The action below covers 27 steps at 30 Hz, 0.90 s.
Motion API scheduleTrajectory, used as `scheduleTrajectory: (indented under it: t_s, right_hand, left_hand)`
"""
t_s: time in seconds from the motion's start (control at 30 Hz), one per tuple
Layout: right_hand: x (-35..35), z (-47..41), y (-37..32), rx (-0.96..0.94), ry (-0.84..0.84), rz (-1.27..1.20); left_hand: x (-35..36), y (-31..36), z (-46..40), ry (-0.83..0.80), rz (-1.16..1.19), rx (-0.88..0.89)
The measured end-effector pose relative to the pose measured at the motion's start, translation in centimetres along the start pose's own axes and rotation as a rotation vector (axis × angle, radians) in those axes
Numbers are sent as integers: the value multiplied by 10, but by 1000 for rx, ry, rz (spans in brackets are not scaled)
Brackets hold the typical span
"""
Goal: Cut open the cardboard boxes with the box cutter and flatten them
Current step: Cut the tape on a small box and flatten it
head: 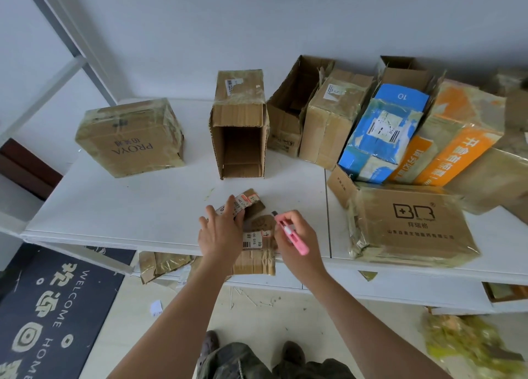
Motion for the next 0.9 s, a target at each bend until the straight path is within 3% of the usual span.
scheduleTrajectory:
  t_s: [0.13,0.27,0.43,0.57,0.7,0.9]
  right_hand:
    - [7,7,3,134,47,-154]
    - [9,4,3,181,75,-263]
    - [10,-4,3,223,88,-331]
    - [11,-9,-1,198,90,-412]
    - [12,-21,-1,252,56,-508]
    - [11,-20,20,348,18,-714]
  left_hand:
    - [0,-6,2,-14,62,58]
    - [-2,-10,10,-42,278,265]
    - [-6,-19,18,-202,452,367]
    - [-7,-32,15,-126,429,336]
    - [-5,-23,6,20,44,352]
    - [7,-5,2,-21,214,282]
Point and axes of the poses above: each hand's wrist, its own z-axis away from the middle knuckle, its own x-axis out of the palm, y = z × x, the point moved 3 cm from there along -z, towards the middle knuckle, and after that the axes turned 11 degrees about x, right-handed, at the moved point
